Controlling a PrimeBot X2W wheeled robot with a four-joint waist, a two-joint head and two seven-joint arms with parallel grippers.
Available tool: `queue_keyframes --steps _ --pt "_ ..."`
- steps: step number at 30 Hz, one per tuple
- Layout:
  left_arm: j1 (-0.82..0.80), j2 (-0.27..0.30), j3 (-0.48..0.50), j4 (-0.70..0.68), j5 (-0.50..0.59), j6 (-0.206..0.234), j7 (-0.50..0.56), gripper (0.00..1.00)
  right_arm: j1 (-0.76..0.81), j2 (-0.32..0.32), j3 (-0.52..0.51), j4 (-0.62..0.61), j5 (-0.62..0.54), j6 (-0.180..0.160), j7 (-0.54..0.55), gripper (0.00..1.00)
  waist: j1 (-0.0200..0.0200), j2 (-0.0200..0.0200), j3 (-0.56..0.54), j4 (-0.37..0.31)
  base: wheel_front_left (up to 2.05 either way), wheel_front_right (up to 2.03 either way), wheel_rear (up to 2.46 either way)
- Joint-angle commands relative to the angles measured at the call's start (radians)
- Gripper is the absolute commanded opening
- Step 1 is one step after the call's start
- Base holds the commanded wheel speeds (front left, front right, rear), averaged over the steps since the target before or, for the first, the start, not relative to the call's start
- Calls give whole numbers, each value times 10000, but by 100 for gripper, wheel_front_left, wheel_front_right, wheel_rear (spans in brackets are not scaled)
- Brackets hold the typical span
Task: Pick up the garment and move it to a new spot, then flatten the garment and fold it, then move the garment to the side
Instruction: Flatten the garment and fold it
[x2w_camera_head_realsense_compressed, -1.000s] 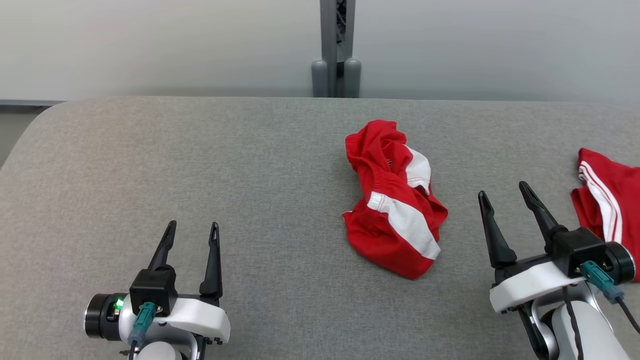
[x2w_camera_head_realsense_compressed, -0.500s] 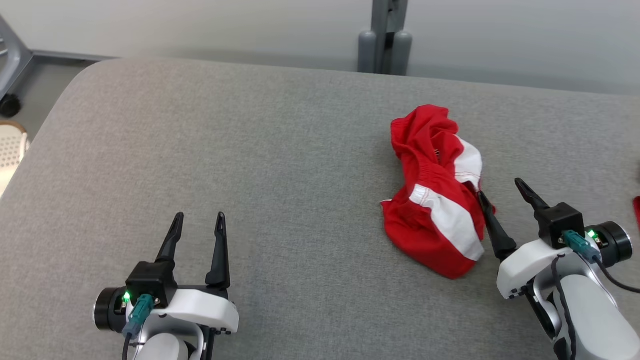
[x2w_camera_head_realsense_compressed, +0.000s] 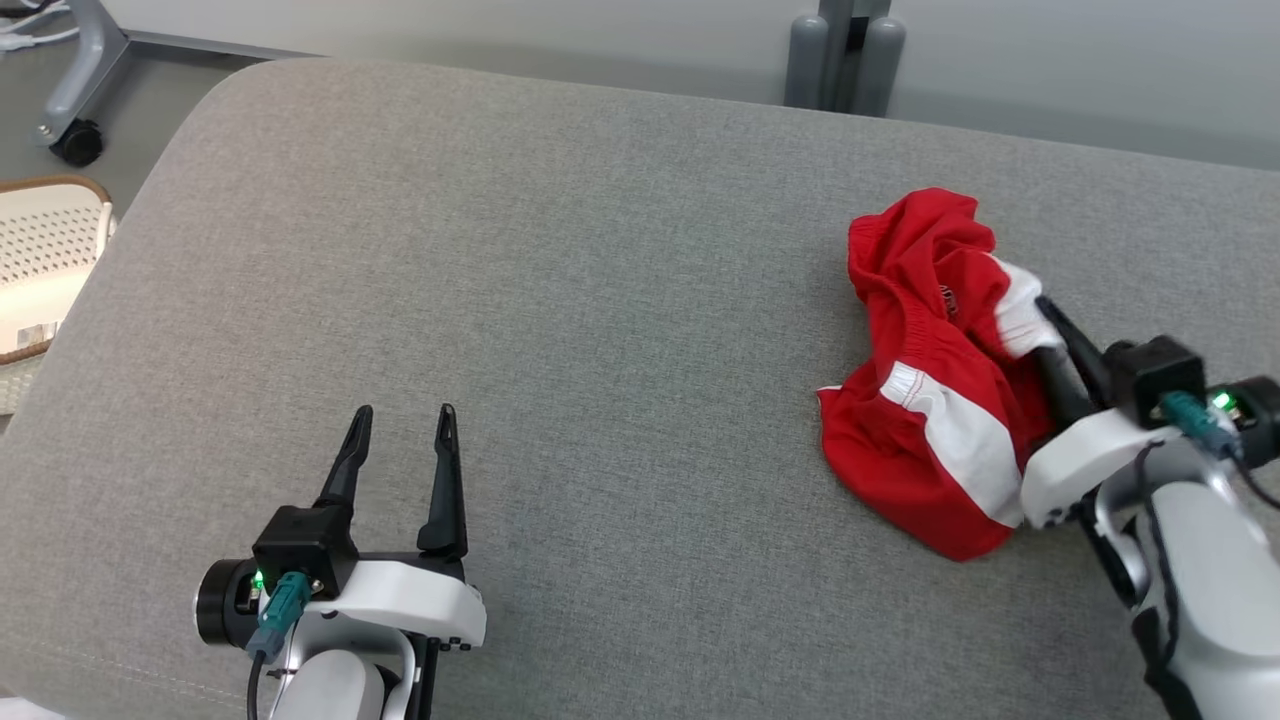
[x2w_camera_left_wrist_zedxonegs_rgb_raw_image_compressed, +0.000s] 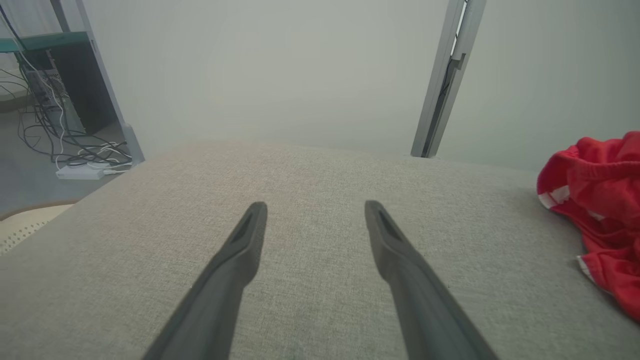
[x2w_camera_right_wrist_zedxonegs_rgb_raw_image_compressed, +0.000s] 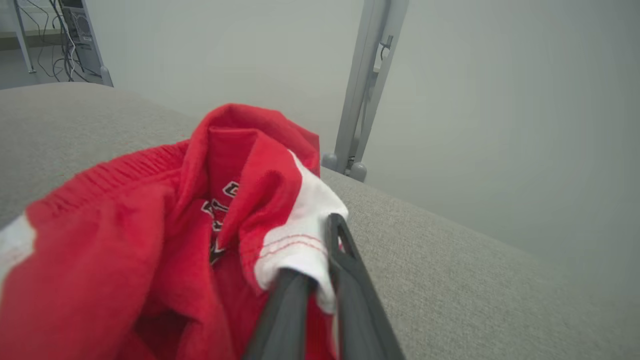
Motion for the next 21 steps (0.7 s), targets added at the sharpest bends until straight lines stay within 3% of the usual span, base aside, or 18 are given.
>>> queue_keyframes --steps 1,6,16,21 --pt "-63 37 27 -48 -71 83 -24 100 -131 -149 -230 -218 48 -2 -13 0 0 0 2 39 0 0 0" --pt "-37 37 66 12 -146 107 -24 100 -343 -149 -755 -888 224 0 -13 0 0 0 -167 16 0 0 0" --pt "44 38 -99 37 -317 115 -25 100 -1502 -554 -467 -2619 966 -2 -15 0 0 0 -546 -92 0 0 0" --pt "15 35 -246 -18 -493 165 -25 100 -1874 -908 -1136 -2147 1041 -2 -13 0 0 0 -518 41 0 0 0"
